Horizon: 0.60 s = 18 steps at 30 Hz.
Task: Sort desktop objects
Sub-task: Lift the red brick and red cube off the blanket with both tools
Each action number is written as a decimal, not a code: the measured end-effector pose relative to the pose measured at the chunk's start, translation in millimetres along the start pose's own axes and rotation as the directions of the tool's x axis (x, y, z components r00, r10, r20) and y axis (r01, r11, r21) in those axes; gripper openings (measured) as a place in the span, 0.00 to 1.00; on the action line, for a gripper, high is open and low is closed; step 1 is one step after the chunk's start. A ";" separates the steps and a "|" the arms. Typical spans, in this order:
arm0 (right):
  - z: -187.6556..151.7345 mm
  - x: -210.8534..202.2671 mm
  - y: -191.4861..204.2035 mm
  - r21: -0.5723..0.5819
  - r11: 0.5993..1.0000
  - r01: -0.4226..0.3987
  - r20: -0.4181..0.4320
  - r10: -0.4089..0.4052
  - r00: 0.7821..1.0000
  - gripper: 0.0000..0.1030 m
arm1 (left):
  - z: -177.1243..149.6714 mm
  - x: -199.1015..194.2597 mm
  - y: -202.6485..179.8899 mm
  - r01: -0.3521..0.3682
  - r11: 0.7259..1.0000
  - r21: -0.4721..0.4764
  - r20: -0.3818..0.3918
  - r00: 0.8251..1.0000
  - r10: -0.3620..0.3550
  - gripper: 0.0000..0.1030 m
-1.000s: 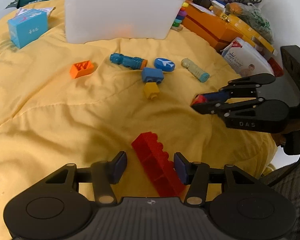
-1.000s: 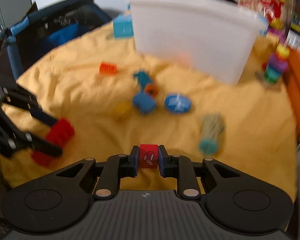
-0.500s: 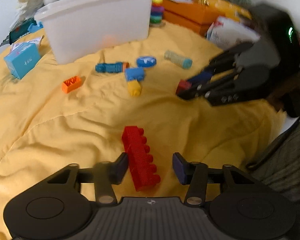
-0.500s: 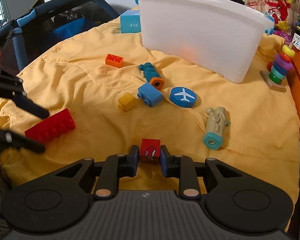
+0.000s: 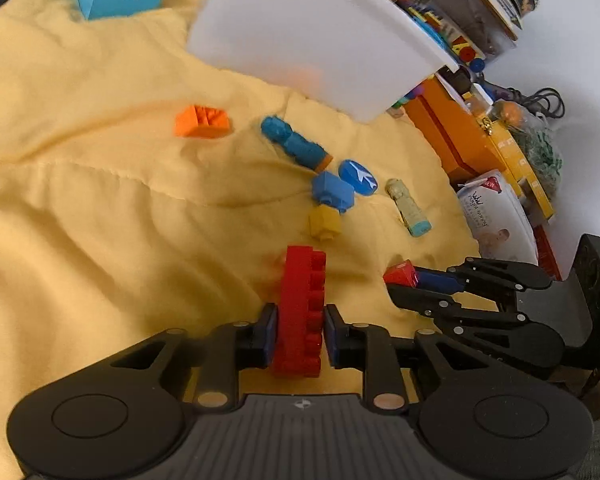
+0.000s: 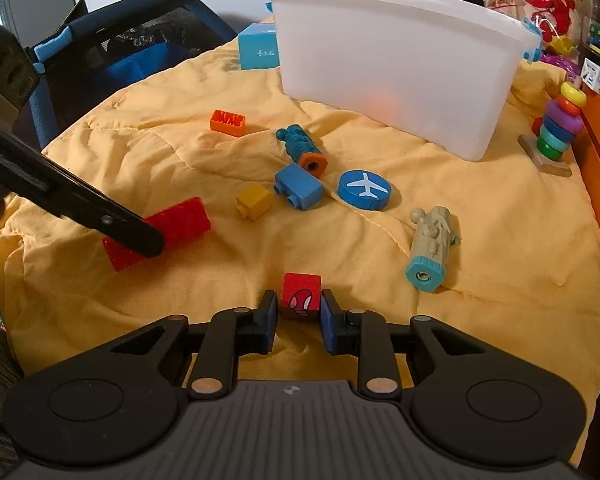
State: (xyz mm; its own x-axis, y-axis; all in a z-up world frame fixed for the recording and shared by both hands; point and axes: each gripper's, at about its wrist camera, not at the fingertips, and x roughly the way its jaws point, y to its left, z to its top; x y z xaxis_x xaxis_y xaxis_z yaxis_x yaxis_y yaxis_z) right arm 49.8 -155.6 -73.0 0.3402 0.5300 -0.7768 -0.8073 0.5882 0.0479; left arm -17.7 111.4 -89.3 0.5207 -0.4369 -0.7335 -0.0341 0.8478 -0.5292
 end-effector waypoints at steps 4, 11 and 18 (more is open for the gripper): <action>-2.9 -0.7 -1.2 0.027 1.000 0.007 0.009 -0.007 1.000 0.26 | 0.4 -7.9 -15.8 -0.121 0.984 0.132 0.027 0.993 0.119 0.47; -2.8 1.1 0.2 0.041 0.999 0.011 0.010 -0.011 1.000 0.31 | -7.7 -8.7 -41.4 -0.241 0.920 0.310 0.068 0.971 0.231 0.52; 0.0 0.8 4.9 0.009 1.000 0.022 -0.009 -0.022 1.000 0.28 | -14.0 2.8 -49.5 -0.307 0.859 0.410 0.072 0.950 0.305 0.27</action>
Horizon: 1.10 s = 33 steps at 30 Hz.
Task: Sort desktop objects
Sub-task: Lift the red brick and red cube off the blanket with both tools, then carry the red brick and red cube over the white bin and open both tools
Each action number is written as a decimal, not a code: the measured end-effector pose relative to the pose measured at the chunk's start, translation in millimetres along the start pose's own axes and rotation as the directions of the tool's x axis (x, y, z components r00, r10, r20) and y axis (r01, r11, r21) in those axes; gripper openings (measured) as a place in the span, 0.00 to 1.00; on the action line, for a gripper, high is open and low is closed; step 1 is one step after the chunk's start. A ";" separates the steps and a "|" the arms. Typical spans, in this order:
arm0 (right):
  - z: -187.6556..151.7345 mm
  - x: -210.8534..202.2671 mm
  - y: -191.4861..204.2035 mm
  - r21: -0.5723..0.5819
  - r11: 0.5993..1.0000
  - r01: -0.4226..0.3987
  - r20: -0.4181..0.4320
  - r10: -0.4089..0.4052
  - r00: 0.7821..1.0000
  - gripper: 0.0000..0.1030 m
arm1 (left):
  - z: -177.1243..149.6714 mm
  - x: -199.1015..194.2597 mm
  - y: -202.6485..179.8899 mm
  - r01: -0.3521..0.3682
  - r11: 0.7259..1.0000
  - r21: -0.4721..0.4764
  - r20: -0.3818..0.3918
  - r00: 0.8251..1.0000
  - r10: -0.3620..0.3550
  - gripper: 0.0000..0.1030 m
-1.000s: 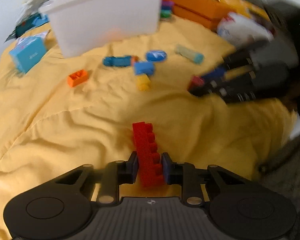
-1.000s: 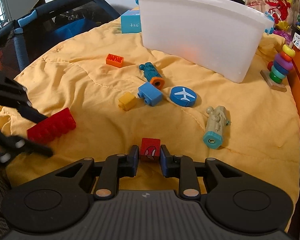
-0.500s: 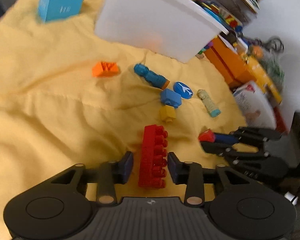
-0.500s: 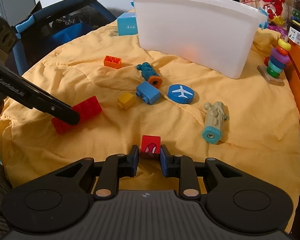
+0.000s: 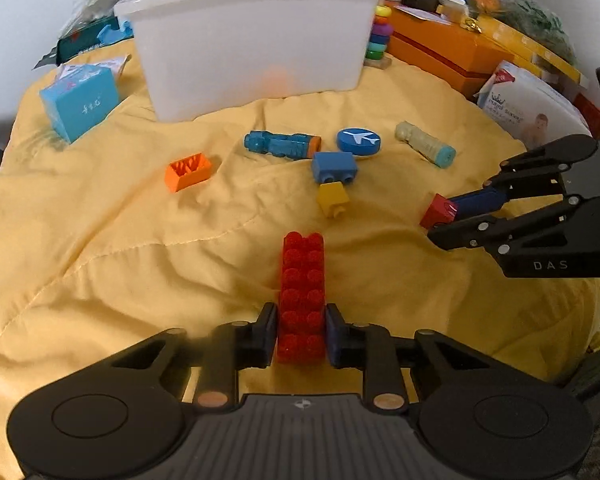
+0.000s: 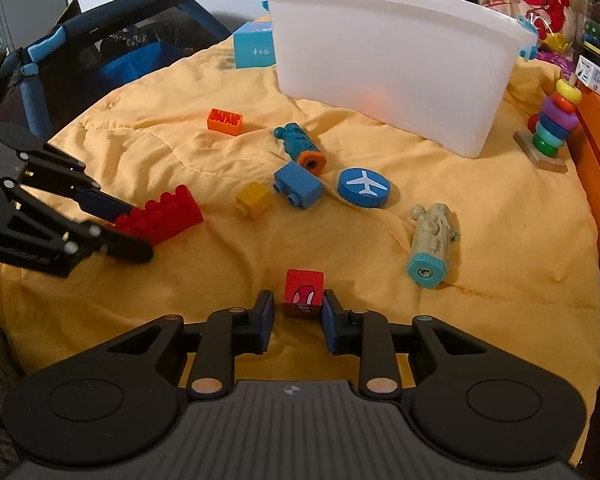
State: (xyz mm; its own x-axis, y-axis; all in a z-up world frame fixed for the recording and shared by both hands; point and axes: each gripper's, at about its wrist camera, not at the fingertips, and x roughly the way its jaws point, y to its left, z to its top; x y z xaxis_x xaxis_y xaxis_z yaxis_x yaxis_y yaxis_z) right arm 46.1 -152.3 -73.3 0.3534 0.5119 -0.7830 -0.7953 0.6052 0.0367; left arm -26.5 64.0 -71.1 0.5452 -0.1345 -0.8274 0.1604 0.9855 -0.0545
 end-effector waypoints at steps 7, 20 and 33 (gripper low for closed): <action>10.7 -7.8 -3.3 0.017 1.000 -0.009 0.009 0.009 1.000 0.22 | 22.9 -21.2 5.9 0.060 0.998 -0.023 0.061 0.996 -0.058 0.26; 103.0 -64.8 -21.1 -0.092 0.982 0.164 0.340 -0.123 0.932 0.21 | 156.9 -87.6 22.6 0.040 0.998 0.044 0.410 0.911 -0.055 0.26; 190.3 -42.0 -84.3 0.068 0.960 0.271 0.470 -0.270 0.841 0.21 | 253.3 -21.5 38.8 -0.115 0.992 0.058 0.468 0.880 0.075 0.26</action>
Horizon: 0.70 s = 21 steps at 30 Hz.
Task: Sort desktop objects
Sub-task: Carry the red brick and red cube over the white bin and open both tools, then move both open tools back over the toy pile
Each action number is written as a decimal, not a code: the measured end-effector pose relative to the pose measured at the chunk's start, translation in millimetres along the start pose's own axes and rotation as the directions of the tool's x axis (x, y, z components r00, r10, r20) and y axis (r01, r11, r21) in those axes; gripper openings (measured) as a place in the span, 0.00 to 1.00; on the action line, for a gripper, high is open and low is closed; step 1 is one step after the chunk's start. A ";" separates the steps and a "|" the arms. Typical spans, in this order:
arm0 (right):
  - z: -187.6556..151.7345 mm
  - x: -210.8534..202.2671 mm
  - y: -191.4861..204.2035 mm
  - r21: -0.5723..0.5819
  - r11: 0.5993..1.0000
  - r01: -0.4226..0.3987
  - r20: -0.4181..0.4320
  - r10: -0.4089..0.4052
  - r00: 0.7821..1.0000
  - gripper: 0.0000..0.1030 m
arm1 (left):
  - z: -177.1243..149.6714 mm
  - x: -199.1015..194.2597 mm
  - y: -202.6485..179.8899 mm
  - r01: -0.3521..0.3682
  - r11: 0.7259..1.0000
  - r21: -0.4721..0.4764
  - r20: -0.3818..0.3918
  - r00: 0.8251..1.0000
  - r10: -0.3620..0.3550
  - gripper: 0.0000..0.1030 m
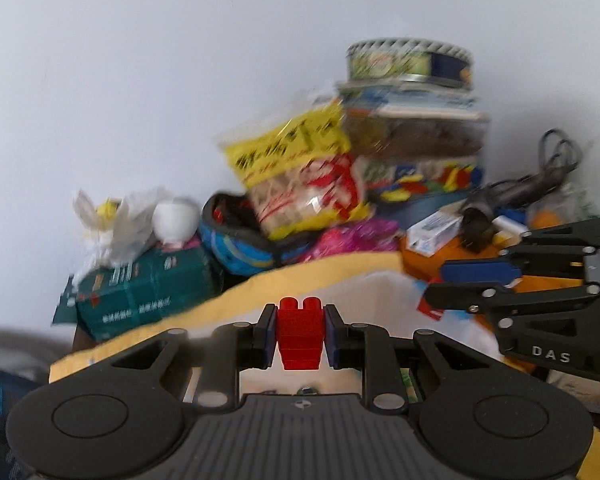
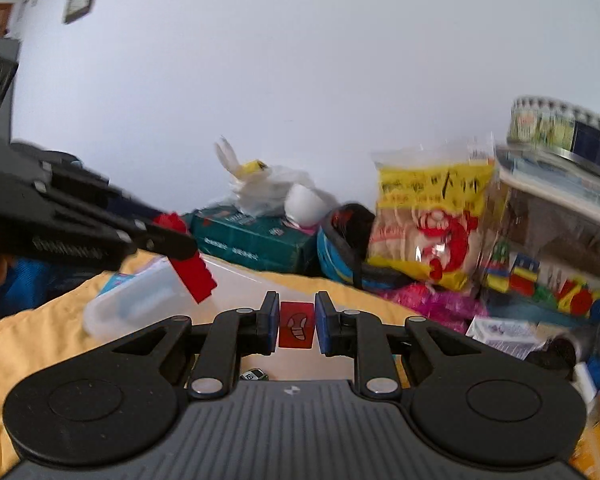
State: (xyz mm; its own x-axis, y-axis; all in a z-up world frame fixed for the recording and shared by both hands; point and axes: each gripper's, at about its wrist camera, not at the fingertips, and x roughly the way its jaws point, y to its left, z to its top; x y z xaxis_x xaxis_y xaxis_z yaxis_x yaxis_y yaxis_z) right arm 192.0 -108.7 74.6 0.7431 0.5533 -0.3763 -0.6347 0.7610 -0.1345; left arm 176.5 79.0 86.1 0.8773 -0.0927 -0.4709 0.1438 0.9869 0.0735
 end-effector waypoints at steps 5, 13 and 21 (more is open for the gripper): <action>-15.6 11.5 0.9 0.022 1.000 0.011 -0.043 -0.010 0.999 0.34 | -20.4 -11.2 7.3 0.032 0.996 -0.085 -0.022 0.999 -0.034 0.46; -48.5 -9.7 7.3 0.141 0.985 -0.094 -0.111 0.110 0.988 0.52 | -74.8 -61.8 -4.8 0.093 0.990 -0.108 -0.093 0.990 -0.103 0.69; -106.5 -34.6 37.0 0.181 0.967 -0.177 -0.288 0.225 0.931 0.64 | -157.7 -71.5 -26.6 0.069 0.987 -0.147 -0.306 0.946 -0.112 0.69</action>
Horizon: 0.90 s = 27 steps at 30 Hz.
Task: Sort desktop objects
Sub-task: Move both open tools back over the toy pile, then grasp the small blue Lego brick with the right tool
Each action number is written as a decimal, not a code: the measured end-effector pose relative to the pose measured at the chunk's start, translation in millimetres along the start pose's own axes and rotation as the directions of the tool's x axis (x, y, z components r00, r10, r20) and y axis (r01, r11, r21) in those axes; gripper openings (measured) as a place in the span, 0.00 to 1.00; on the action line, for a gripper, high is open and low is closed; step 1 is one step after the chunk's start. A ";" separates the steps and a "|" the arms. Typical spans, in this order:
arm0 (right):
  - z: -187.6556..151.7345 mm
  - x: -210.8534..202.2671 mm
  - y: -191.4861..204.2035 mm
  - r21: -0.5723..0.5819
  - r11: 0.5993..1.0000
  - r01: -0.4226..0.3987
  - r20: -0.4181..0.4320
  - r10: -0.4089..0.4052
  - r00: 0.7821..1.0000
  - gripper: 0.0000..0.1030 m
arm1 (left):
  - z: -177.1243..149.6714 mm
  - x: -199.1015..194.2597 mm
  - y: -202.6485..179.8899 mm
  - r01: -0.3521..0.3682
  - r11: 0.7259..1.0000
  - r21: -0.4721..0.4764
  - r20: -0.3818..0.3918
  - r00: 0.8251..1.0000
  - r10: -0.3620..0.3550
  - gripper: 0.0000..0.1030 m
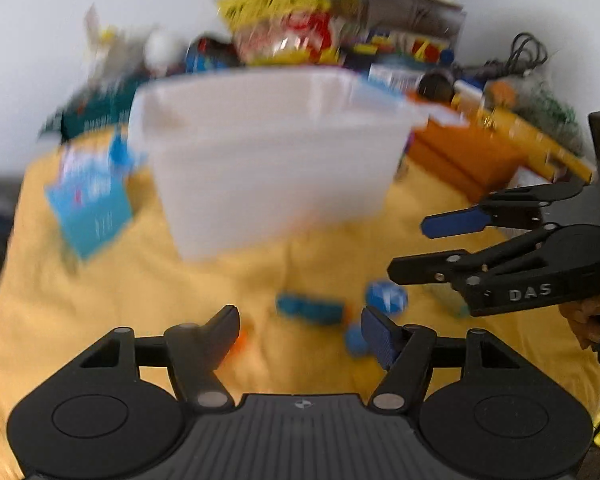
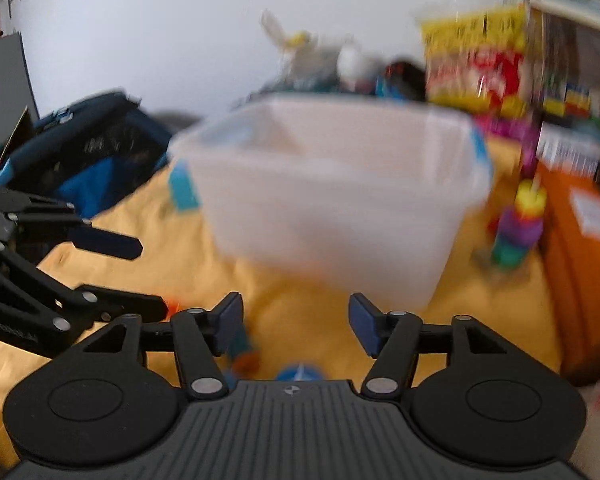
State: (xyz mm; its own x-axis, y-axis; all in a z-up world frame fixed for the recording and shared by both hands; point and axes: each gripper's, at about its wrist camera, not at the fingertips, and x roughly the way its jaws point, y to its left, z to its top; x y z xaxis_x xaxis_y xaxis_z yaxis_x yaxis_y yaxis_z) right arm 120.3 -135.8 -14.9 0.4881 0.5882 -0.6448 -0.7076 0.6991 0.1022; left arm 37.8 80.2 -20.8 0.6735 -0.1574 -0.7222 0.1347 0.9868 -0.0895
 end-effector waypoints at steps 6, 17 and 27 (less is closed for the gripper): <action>-28.3 1.7 6.4 0.059 0.998 0.033 -0.114 -0.026 0.993 0.89 | -32.8 2.5 6.5 -0.057 0.996 -0.062 -0.056 0.997 0.054 0.69; -48.8 6.7 30.5 -0.044 0.998 0.045 -0.129 -0.050 0.990 0.72 | -46.3 -3.5 -3.6 -0.038 0.999 0.020 -0.056 0.998 0.039 0.69; -46.5 41.0 78.3 -0.458 0.888 0.044 -0.095 -0.098 0.991 0.28 | -48.3 -8.8 -4.1 0.009 0.999 0.042 -0.056 0.998 -0.006 0.68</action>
State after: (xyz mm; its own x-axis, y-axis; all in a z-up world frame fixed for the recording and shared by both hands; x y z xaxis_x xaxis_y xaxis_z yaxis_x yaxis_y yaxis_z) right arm 61.1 -75.8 -68.6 0.5045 0.4752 -0.7209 -0.8407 0.4605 -0.2848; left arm -3.9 79.4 -47.2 0.6306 -0.1613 -0.7591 0.1709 0.9830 -0.0669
